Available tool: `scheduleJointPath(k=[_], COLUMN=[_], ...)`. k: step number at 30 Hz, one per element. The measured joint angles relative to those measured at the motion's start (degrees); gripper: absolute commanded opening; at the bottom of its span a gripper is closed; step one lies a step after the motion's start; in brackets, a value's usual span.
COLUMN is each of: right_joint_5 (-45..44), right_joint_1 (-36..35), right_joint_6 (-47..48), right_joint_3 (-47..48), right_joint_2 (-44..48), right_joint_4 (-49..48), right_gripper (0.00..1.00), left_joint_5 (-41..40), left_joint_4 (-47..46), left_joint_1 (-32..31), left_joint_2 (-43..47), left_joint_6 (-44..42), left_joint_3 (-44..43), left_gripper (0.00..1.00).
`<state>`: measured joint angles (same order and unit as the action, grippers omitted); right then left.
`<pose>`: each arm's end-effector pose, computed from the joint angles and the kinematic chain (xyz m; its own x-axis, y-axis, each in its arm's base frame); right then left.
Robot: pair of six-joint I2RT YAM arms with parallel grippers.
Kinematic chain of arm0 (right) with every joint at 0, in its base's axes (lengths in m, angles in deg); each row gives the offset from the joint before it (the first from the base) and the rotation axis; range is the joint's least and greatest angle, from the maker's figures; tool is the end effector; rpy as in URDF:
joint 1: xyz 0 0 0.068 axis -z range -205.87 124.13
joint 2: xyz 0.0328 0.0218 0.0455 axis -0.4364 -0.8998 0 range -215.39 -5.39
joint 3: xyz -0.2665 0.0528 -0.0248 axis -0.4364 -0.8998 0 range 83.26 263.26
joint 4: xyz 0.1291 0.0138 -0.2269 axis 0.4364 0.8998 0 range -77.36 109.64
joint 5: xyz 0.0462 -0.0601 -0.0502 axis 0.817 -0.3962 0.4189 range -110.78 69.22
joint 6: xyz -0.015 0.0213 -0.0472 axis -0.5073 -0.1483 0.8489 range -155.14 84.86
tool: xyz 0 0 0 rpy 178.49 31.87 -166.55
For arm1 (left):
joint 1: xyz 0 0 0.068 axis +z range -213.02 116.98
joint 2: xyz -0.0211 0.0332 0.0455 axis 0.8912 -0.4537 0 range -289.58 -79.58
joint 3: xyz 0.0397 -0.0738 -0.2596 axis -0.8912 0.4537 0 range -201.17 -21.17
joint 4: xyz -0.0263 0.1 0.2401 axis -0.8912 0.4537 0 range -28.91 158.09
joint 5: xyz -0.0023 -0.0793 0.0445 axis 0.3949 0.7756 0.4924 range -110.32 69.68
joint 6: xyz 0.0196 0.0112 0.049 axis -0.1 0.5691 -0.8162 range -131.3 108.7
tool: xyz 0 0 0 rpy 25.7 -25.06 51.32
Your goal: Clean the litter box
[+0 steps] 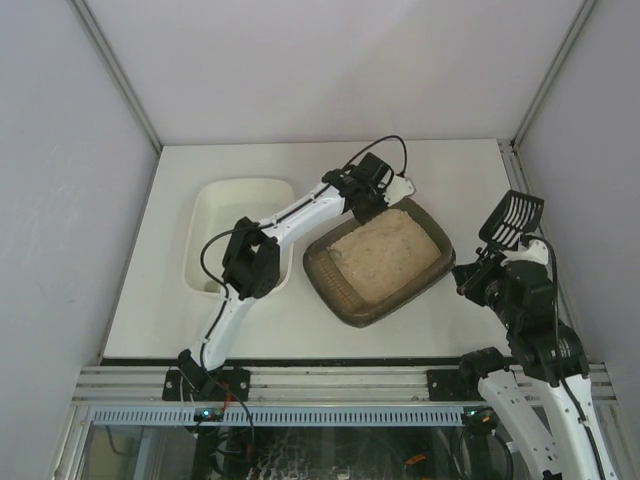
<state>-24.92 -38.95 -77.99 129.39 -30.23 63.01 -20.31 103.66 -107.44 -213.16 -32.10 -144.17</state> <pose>0.0811 0.0162 0.3161 -0.4588 0.5898 -0.6646 0.2014 0.7975 0.5687 0.3709 -0.3637 0.2310 -0.2857 0.7772 -0.5606 0.8573 0.4687 0.2129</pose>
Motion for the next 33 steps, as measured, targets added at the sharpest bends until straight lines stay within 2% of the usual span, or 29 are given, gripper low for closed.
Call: scheduleJointPath(k=[5, 10, 18, 25, 29, 33], right_joint_5=[-1.4, -3.43, -7.23, -10.56, -12.02, -13.79], right_joint_1=[0.02, 0.22, 0.24, -0.04, -0.52, -1.33], right_joint_6=[-0.52, -3.08, -7.78, -11.45, -12.79, -13.97], right_joint_3=[-0.02, 0.0, 0.72, 1.75, 1.75, 1.75], right_joint_2=[3.17, 8.0, 16.76, 18.6, 19.52, 19.89], right_joint_4=[3.3, 8.13, 18.18, 24.09, 25.35, 26.77], right_gripper=[0.0, 0.0, 0.0, 0.0, 0.0, 0.0], left_joint_5=[4.79, 10.58, 23.78, 31.67, 33.07, 34.14], left_joint_4=[2.08, 2.82, 9.44, 17.79, 20.2, 21.03], left_joint_1=[-1.2, -2.43, -3.82, -5.79, -7.26, -8.46], left_joint_2=[-4.13, -4.33, -4.48, -4.48, -4.76, -5.29], left_joint_6=[-17.33, -33.75, -58.62, -80.17, -88.63, -93.0], left_joint_3=[-6.38, -6.45, -7.04, -7.52, -7.82, -8.48], left_gripper=[0.0, 0.0, 0.0, 0.0, 0.0, 0.0])
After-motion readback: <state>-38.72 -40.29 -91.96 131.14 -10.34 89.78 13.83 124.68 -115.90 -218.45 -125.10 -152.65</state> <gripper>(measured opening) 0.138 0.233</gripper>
